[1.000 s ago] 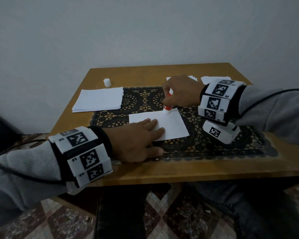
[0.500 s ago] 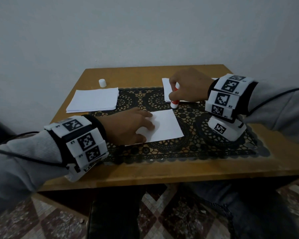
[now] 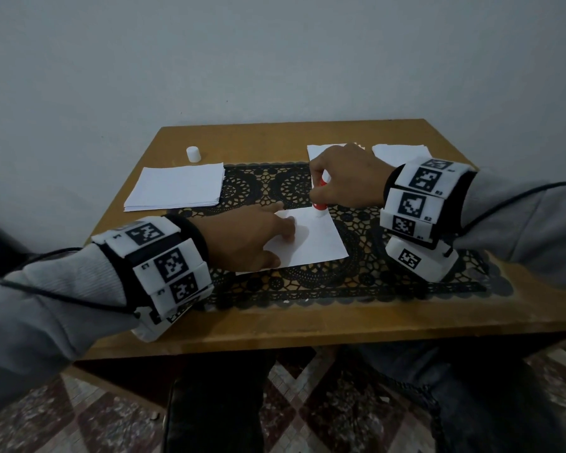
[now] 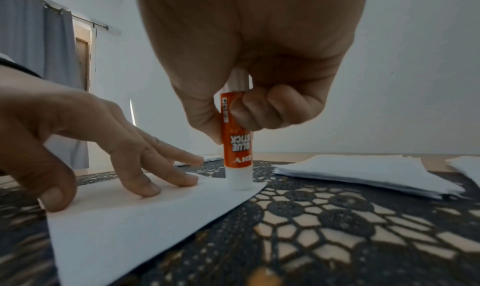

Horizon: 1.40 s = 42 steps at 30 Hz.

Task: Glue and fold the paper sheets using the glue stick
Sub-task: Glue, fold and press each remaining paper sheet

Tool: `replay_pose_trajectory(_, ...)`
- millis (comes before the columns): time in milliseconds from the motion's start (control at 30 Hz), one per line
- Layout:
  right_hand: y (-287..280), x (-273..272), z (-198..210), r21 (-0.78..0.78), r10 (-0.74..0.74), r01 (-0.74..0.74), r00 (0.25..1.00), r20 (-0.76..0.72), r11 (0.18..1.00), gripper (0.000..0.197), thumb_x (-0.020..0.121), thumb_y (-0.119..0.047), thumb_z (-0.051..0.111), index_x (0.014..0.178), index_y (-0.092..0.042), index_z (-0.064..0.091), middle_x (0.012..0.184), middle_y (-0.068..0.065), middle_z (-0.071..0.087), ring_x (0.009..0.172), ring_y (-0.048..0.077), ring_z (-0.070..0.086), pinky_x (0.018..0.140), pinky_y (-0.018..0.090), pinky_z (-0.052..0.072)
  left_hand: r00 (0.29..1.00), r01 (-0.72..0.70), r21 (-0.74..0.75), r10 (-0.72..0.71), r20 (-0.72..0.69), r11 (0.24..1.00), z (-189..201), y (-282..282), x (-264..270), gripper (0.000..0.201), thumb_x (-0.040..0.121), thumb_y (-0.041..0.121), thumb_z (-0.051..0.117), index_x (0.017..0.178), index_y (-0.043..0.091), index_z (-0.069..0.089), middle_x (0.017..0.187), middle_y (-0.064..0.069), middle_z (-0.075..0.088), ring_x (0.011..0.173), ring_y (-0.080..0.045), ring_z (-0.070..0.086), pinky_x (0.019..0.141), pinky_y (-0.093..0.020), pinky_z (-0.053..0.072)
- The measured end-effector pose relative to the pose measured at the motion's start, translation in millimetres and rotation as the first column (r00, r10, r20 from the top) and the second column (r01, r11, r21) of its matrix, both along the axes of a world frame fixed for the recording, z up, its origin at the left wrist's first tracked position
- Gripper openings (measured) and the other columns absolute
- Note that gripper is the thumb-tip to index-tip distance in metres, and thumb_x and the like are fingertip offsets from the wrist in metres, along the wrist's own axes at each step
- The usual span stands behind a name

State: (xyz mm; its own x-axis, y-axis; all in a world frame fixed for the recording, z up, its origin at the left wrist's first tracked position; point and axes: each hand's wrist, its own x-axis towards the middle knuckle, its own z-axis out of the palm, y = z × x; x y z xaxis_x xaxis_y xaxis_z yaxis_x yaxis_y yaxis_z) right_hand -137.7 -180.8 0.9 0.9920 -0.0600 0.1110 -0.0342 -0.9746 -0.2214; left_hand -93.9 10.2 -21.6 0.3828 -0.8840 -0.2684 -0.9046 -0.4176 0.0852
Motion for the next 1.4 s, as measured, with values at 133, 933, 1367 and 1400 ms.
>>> replay_pose_trajectory(133, 1.4, -3.1, 1.2, -0.006, 0.016, -0.016, 1.0, -0.02, 1.0, 0.017, 0.081, -0.031, 0.066, 0.078, -0.014, 0.063, 0.095, 0.003, 0.061, 0.087, 0.02, 0.058, 0.059, 0.025, 0.039, 1.0, -0.005, 0.007, 0.005, -0.003, 1.0, 0.9, -0.8, -0.7, 0.045, 0.091, 0.032, 0.06, 0.133, 0.024, 0.045, 0.155, -0.008, 0.028, 0.145, -0.024, 0.019, 0.113, -0.039, 0.03)
replay_pose_trajectory(933, 8.8, -53.9, -0.4, 0.093, 0.104, -0.096, 0.991, -0.086, 0.991, 0.018, 0.077, -0.034, 0.071, 0.076, -0.017, 0.065, 0.082, -0.011, 0.059, 0.076, 0.012, 0.058, 0.068, 0.036, 0.052, 0.998, 0.001, -0.026, 0.001, 0.067, 1.0, 8.1, -3.9, -5.8, 0.042, 0.088, 0.037, 0.064, 0.128, 0.027, 0.054, 0.138, 0.001, 0.04, 0.128, -0.017, 0.032, 0.109, -0.032, 0.03)
replay_pose_trajectory(1367, -6.6, -66.6, 38.3, 0.294, 0.087, -0.049, 0.989, -0.119, 0.955, 0.022, 0.082, -0.029, 0.066, 0.067, -0.013, 0.066, 0.077, 0.007, 0.067, 0.061, 0.009, 0.046, 0.06, 0.025, 0.036, 0.961, -0.278, 0.116, 0.276, 0.03, 0.954, 12.4, -14.7, 20.5, 0.091, 0.064, 0.063, 0.075, 0.135, 0.024, 0.035, 0.131, -0.003, 0.04, 0.118, -0.022, 0.04, 0.1, -0.042, 0.041)
replay_pose_trajectory(1400, -8.4, -66.7, 41.7, 0.297, 0.081, -0.046, 0.991, -0.108, 0.954, 0.022, 0.082, -0.03, 0.067, 0.066, -0.014, 0.066, 0.077, 0.009, 0.066, 0.063, 0.01, 0.046, 0.062, 0.028, 0.036, 0.96, -0.281, 0.129, 0.28, 0.025, 0.951, 12.9, -15.6, 22.4, 0.09, 0.062, 0.064, 0.075, 0.133, 0.025, 0.036, 0.129, -0.002, 0.041, 0.118, -0.022, 0.039, 0.1, -0.042, 0.04)
